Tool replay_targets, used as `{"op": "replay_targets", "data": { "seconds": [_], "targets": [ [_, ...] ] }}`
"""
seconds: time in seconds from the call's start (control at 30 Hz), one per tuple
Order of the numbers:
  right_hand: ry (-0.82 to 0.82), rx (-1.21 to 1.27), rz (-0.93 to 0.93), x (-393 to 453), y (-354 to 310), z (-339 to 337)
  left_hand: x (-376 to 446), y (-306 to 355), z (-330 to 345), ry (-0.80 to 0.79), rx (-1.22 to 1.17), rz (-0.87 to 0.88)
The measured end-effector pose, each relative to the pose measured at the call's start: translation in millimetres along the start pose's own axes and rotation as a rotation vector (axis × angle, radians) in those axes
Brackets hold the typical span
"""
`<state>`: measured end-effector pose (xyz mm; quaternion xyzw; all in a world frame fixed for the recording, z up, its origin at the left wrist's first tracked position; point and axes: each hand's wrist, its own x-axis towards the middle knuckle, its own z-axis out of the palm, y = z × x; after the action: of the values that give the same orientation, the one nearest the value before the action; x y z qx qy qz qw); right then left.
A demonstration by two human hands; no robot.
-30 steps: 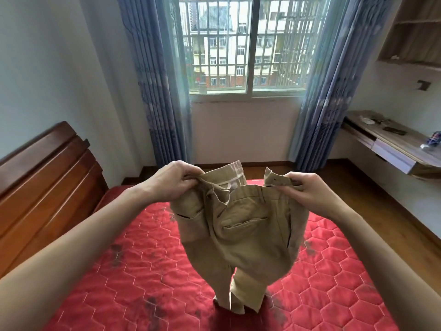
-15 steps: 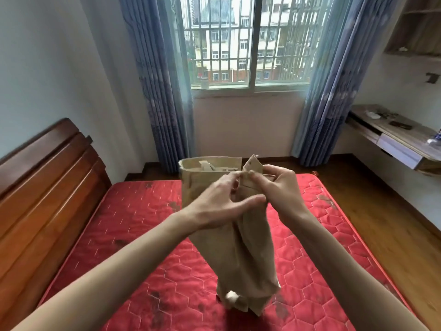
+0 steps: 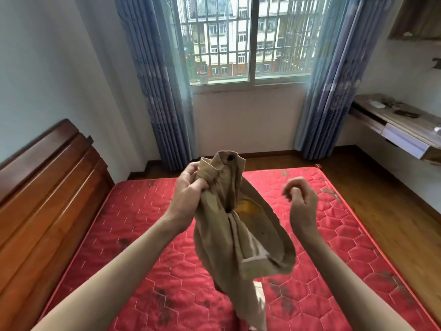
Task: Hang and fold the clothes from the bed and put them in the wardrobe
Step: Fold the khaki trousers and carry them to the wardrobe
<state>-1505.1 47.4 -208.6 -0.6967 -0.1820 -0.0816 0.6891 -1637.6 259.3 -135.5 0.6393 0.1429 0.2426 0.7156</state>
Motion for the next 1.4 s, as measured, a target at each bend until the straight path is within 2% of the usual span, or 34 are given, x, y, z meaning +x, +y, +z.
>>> {"op": "replay_targets", "data": {
  "seconds": [0.07, 0.1, 0.23, 0.4, 0.5, 0.6, 0.7, 0.8, 0.93, 1.03, 1.13, 1.27, 1.4],
  "targets": [
    [0.062, -0.076, 0.043, -6.9, 31.4, -15.0, 6.9, 13.0, -3.3, 0.045, -0.106, 0.014],
    [0.035, -0.102, 0.101, -10.5, 45.3, -20.8, 10.6, 20.2, -5.3, 0.059, -0.139, 0.02],
    [-0.285, -0.165, 0.326, -31.9, 88.8, -28.0, 21.2, 48.9, -10.5, 0.074, -0.156, 0.066],
    [-0.698, -0.297, 0.198, -64.2, 94.2, -19.3, 31.3, 69.3, -17.5, 0.096, -0.134, 0.108],
    [-0.807, -0.355, 0.1, -77.0, 85.4, -5.1, 35.5, 72.7, -21.8, 0.126, -0.119, 0.114],
    [-0.705, -0.295, 0.078, -84.6, 79.0, 7.4, 36.5, 72.3, -26.1, 0.154, -0.137, 0.096],
    [-0.501, -0.097, 0.109, -85.7, 70.0, 17.9, 35.7, 73.4, -34.7, 0.17, -0.112, 0.104],
    [-0.327, 0.004, 0.037, -77.8, 68.7, 23.5, 35.9, 77.1, -47.4, 0.194, -0.102, 0.115],
    [-0.099, 0.119, 0.088, -36.3, 43.4, 19.3, 38.9, 79.1, -71.8, 0.203, 0.007, 0.075],
    [0.006, 0.133, 0.072, 15.6, 5.1, 7.7, 41.8, 80.4, -92.2, 0.151, 0.136, 0.05],
    [-0.079, 0.098, -0.042, 67.2, -43.1, -6.0, 42.1, 90.8, -105.2, 0.039, 0.164, 0.015],
    [-0.327, 0.209, 0.047, 122.0, -106.6, -29.9, 39.4, 121.9, -116.1, -0.073, 0.159, 0.015],
    [-0.393, 0.209, 0.09, 145.5, -154.8, -37.2, 46.2, 147.7, -127.2, -0.073, 0.203, 0.038]
  ]
}}
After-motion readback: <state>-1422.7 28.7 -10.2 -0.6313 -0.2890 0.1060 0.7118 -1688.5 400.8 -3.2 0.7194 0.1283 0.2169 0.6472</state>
